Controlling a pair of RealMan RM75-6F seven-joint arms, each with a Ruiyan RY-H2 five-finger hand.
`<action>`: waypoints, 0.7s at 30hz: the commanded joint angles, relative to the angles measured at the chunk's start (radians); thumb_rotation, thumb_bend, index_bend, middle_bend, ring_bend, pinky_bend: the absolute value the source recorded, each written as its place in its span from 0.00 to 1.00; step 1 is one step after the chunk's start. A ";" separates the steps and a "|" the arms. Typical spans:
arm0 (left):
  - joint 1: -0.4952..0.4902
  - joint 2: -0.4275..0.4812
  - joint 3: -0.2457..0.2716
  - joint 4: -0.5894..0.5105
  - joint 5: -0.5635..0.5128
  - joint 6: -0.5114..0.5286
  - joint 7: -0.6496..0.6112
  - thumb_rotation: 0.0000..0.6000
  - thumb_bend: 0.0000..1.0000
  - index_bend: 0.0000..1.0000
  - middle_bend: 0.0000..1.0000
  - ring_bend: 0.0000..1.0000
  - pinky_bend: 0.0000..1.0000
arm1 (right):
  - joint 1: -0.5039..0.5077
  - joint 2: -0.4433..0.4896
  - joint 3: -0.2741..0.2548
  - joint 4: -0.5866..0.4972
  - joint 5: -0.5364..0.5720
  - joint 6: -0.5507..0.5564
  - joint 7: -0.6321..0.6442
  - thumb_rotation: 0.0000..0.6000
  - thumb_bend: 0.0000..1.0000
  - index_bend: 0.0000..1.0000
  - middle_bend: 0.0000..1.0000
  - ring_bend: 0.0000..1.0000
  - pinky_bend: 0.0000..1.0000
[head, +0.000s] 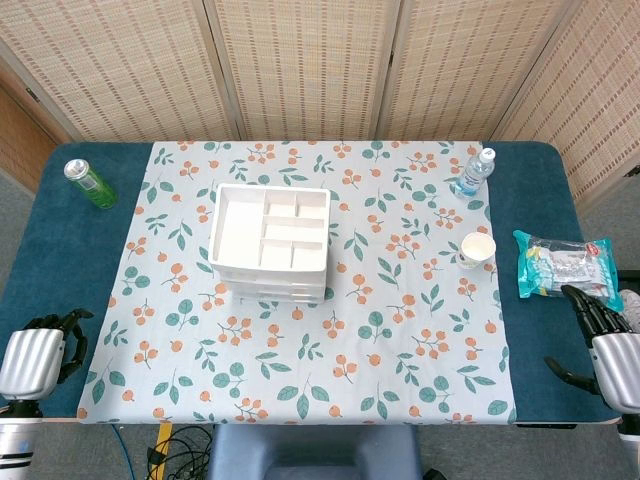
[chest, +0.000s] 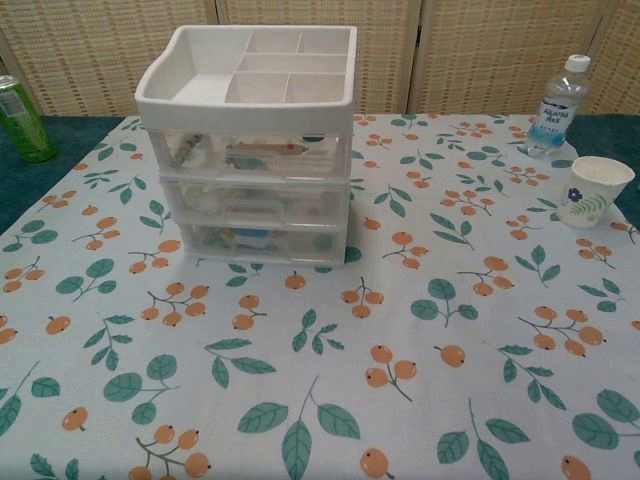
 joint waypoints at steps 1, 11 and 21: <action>-0.003 -0.006 -0.002 0.000 0.008 -0.005 -0.005 1.00 0.49 0.34 0.55 0.43 0.45 | -0.003 -0.001 0.000 -0.001 0.006 -0.001 0.002 1.00 0.19 0.03 0.10 0.19 0.24; -0.059 -0.033 -0.044 -0.011 0.055 -0.056 -0.282 1.00 0.49 0.35 0.55 0.50 0.63 | 0.005 0.005 0.036 -0.014 0.023 0.026 -0.014 1.00 0.19 0.00 0.10 0.19 0.24; -0.178 -0.063 -0.048 -0.032 0.081 -0.246 -0.548 1.00 0.49 0.35 0.72 0.78 0.99 | 0.040 0.039 0.071 -0.074 0.043 -0.004 -0.044 1.00 0.19 0.00 0.09 0.19 0.24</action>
